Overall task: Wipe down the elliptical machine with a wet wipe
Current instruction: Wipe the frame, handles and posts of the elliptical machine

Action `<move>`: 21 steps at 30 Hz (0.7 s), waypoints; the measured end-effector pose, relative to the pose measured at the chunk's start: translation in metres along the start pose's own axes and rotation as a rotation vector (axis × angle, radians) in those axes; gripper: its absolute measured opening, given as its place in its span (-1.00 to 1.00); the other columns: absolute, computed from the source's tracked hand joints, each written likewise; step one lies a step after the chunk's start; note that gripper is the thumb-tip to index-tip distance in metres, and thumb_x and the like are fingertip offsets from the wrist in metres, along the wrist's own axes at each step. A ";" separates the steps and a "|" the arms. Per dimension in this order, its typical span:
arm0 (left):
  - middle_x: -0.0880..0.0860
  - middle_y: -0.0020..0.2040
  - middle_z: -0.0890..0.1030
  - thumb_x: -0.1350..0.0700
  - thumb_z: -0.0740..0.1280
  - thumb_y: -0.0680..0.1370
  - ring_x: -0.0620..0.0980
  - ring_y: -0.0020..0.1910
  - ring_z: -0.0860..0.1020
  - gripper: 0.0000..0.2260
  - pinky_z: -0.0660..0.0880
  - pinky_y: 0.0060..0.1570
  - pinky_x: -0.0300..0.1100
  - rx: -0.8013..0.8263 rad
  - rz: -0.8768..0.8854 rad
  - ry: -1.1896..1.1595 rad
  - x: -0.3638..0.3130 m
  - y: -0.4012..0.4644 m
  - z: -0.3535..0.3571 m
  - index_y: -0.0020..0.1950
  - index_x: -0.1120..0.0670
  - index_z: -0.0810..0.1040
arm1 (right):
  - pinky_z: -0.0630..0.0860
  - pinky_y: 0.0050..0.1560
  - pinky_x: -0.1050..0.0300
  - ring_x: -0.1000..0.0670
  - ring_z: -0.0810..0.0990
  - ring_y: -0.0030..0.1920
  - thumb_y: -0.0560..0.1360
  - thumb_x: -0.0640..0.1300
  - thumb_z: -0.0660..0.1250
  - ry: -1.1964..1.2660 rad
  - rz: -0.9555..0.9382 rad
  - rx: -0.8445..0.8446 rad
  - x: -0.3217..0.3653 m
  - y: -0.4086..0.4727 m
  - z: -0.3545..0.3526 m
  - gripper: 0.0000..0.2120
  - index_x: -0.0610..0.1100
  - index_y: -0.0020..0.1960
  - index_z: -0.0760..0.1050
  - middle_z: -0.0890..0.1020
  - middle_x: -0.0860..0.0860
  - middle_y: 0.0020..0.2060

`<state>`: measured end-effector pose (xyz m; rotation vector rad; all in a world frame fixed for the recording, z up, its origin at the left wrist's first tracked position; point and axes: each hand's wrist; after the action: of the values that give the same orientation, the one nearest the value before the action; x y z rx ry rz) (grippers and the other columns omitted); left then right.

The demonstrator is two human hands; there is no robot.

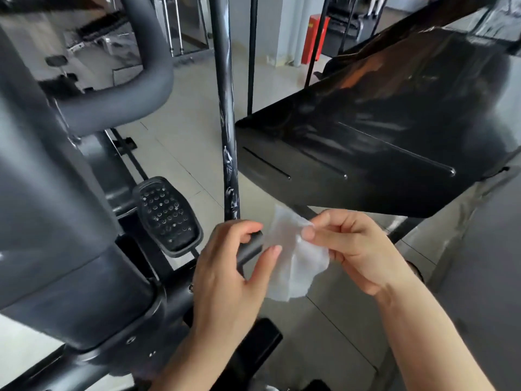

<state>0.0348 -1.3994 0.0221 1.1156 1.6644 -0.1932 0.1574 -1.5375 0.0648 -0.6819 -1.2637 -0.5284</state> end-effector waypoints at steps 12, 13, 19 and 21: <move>0.03 -0.18 0.72 0.15 0.43 0.46 -0.04 -0.12 0.69 -0.95 0.53 -0.12 -0.33 -0.289 -0.383 -0.546 -0.030 0.042 0.102 -0.13 0.11 0.64 | 0.43 -0.33 0.31 0.09 0.50 -0.42 0.38 -0.25 0.45 -0.224 -0.141 0.399 0.024 0.093 -0.053 -0.92 -0.24 -0.22 0.56 0.58 0.01 -0.44; 0.03 -0.19 0.72 0.15 0.43 0.46 -0.05 -0.13 0.69 -0.96 0.53 -0.13 -0.33 -0.331 -0.397 -0.521 -0.034 0.046 0.114 -0.15 0.11 0.64 | 0.45 -0.30 0.32 0.11 0.52 -0.39 0.42 -0.32 0.41 -0.232 -0.143 0.476 0.026 0.101 -0.066 -0.97 -0.27 -0.18 0.57 0.59 0.03 -0.41; 0.06 -0.24 0.70 0.06 0.37 0.39 -0.06 -0.20 0.65 -0.87 0.59 -0.16 -0.14 -0.573 -0.567 -0.531 -0.060 0.064 0.171 -0.22 0.00 0.73 | 0.52 -0.28 0.29 0.07 0.58 -0.38 0.31 -0.19 0.43 -0.173 -0.052 0.611 0.037 0.141 -0.111 -0.88 -0.25 -0.21 0.62 0.63 -0.04 -0.42; 0.15 -0.19 0.70 -0.02 0.37 0.38 0.07 -0.17 0.62 -0.82 0.58 -0.08 0.10 -0.647 -0.614 -0.541 -0.065 0.058 0.181 -0.18 0.00 0.73 | 0.53 -0.27 0.29 0.07 0.58 -0.39 0.27 -0.12 0.45 -0.196 -0.009 0.675 0.035 0.147 -0.114 -0.84 -0.22 -0.26 0.60 0.62 -0.05 -0.44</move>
<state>0.1985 -1.5153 0.0233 0.0324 1.3692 -0.2873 0.3451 -1.5169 0.0562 -0.1591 -1.5160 -0.0198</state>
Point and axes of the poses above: each hand's wrist, its own y-axis towards the middle knuckle, its own z-axis out of the palm, x = y × z
